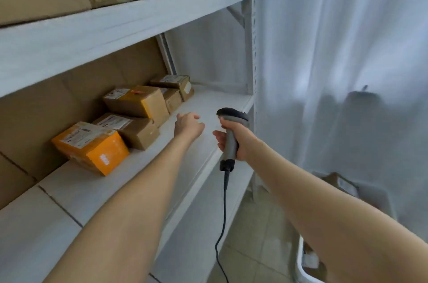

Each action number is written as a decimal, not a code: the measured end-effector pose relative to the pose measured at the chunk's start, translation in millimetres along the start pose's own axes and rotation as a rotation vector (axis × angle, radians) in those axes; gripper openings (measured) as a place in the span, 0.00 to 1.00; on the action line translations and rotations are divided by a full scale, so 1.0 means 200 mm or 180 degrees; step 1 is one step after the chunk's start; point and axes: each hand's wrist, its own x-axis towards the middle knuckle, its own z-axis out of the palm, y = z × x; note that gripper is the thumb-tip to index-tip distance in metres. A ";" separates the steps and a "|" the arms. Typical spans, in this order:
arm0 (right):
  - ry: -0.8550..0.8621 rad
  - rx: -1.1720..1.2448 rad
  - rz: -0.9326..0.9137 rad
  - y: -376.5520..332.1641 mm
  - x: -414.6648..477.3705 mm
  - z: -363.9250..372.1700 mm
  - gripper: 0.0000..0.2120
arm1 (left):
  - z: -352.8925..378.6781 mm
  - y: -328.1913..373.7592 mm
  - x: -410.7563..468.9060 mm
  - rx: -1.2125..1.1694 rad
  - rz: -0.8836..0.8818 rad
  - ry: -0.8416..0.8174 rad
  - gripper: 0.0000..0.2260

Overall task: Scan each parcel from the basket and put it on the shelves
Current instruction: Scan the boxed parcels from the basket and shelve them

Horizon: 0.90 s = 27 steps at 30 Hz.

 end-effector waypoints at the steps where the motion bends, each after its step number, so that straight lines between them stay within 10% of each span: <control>1: 0.0093 0.0089 -0.0032 -0.02 -0.05 -0.11 0.13 | 0.08 0.08 -0.06 -0.0020 0.0097 -0.0126 0.16; 27: 0.2349 0.1654 -0.0034 0.17 -0.71 -2.66 0.12 | 2.09 1.24 -1.21 0.0537 0.0908 -0.2301 0.20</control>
